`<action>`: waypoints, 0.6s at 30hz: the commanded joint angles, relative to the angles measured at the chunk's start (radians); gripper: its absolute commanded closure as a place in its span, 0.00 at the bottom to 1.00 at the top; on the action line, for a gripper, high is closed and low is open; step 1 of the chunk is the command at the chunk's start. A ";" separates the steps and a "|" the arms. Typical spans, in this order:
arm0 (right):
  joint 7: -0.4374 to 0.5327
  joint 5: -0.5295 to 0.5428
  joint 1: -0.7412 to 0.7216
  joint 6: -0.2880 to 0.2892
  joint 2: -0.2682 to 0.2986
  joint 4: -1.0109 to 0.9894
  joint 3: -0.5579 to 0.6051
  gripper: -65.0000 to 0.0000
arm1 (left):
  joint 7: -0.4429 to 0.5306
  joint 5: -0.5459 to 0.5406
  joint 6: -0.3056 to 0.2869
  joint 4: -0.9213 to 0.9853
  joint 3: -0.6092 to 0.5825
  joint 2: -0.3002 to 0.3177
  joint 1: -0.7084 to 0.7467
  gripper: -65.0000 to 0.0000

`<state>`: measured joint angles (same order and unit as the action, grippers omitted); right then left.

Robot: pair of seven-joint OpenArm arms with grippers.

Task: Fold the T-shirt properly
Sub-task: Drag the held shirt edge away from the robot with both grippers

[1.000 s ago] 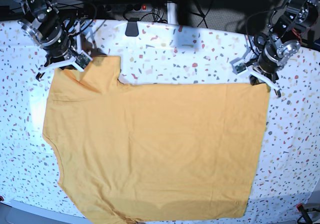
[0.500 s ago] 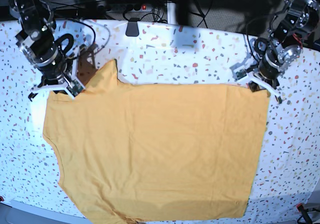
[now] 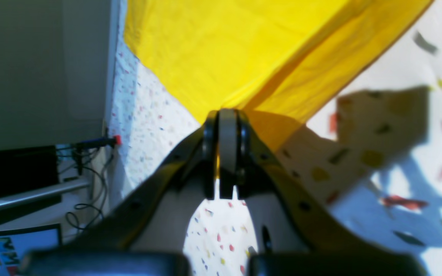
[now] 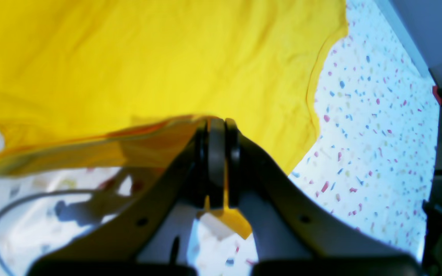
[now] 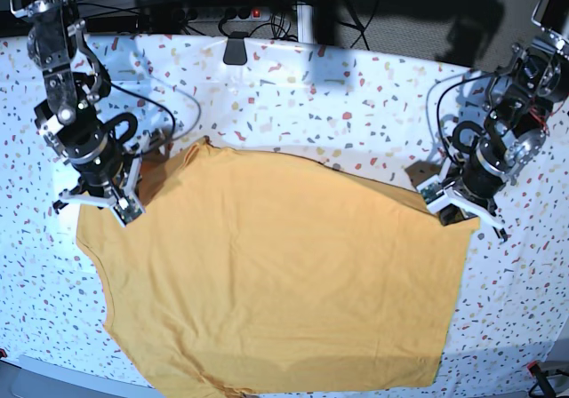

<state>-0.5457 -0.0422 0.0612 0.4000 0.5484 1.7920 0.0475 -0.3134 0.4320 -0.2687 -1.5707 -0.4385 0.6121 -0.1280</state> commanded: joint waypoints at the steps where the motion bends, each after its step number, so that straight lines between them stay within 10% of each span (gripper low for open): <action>1: 0.022 -0.002 -0.036 -0.012 0.006 0.010 -0.007 1.00 | 0.027 -0.026 0.015 -0.010 0.010 0.011 -0.029 1.00; 18: 0.034 -0.002 -0.410 0.021 -0.025 -0.316 -0.006 1.00 | 0.114 -0.124 0.015 0.436 0.010 -0.207 -0.351 1.00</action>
<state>-0.5327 -0.0433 -0.3244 0.4240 0.5095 1.4612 0.0471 -0.2188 0.3119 -0.2687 -1.1187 -0.4385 0.3950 -0.4488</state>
